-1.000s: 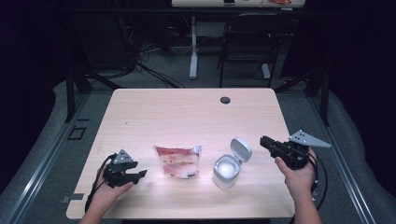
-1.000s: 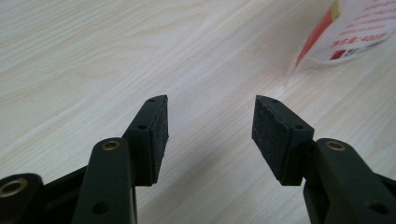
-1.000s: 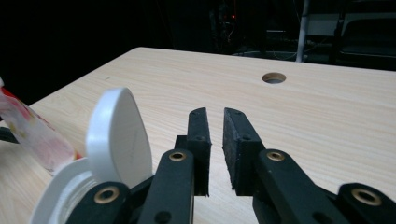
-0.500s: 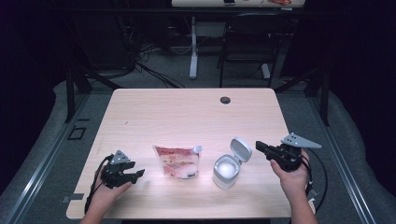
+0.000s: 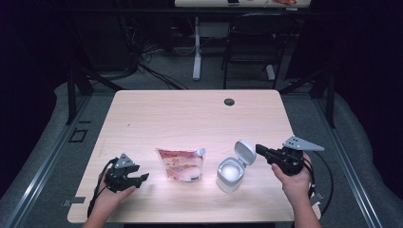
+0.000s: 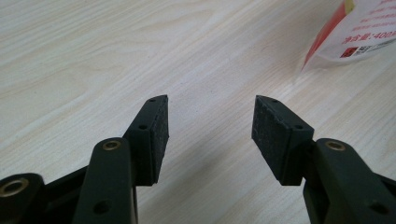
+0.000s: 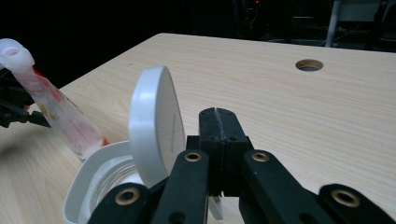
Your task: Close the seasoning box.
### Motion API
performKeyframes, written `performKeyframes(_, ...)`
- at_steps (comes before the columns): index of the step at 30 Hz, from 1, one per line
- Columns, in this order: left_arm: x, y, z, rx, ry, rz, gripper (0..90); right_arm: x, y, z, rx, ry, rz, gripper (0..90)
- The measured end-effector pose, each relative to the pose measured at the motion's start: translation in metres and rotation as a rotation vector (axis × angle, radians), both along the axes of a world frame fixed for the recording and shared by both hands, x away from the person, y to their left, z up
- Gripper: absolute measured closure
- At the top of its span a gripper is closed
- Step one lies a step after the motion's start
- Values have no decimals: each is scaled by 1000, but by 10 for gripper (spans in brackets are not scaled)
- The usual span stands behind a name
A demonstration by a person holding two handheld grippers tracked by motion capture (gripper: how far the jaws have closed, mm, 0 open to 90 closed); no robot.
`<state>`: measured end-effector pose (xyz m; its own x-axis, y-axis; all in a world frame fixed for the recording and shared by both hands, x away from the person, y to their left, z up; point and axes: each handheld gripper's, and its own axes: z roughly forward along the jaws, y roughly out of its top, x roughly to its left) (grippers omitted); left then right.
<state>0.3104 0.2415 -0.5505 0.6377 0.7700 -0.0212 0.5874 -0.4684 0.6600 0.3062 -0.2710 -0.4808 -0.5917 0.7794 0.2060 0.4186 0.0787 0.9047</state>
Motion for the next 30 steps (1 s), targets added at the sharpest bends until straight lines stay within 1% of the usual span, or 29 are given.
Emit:
performKeyframes(1, 0, 0, 0, 0, -2, -2, 462, 0, 1, 1, -6, -2, 3, 900)
performKeyframes(2, 0, -1, 0, -2, -2, -1, 462, -1, 3, 1, 0, -1, 10, 900)
performKeyframes(3, 0, -1, 0, 3, -3, -4, 462, -1, 4, 2, -4, 0, 18, 900)
performKeyframes(11, 0, -2, -1, -1, -6, -1, 462, -3, 15, 4, -10, -7, 58, 900)
performKeyframes(14, 0, -1, 0, 0, -6, -5, 462, -4, 18, 3, 8, -6, 73, 900)
performKeyframes(17, 0, -2, 0, -4, -6, -4, 462, -4, 21, 3, 10, -3, 86, 898)
performKeyframes(19, -1, -2, 0, 0, -7, -5, 462, -3, 25, 1, 4, 5, 116, 886)
performKeyframes(21, -1, -2, 0, -1, -6, -6, 462, -3, 29, -1, -2, 6, 128, 881)
performKeyframes(24, -1, -2, 0, -3, -6, -5, 462, -3, 30, -2, -13, 9, 134, 875)
performKeyframes(27, 0, -3, 0, -1, -7, -7, 462, -2, 28, -2, 0, 7, 129, 859)
performKeyframes(28, 0, -3, 0, -1, -5, -8, 461, -2, 27, -2, -4, 5, 128, 855)
performKeyframes(30, 0, -3, -1, 1, -5, -11, 461, -3, 26, -2, 3, 2, 124, 846)
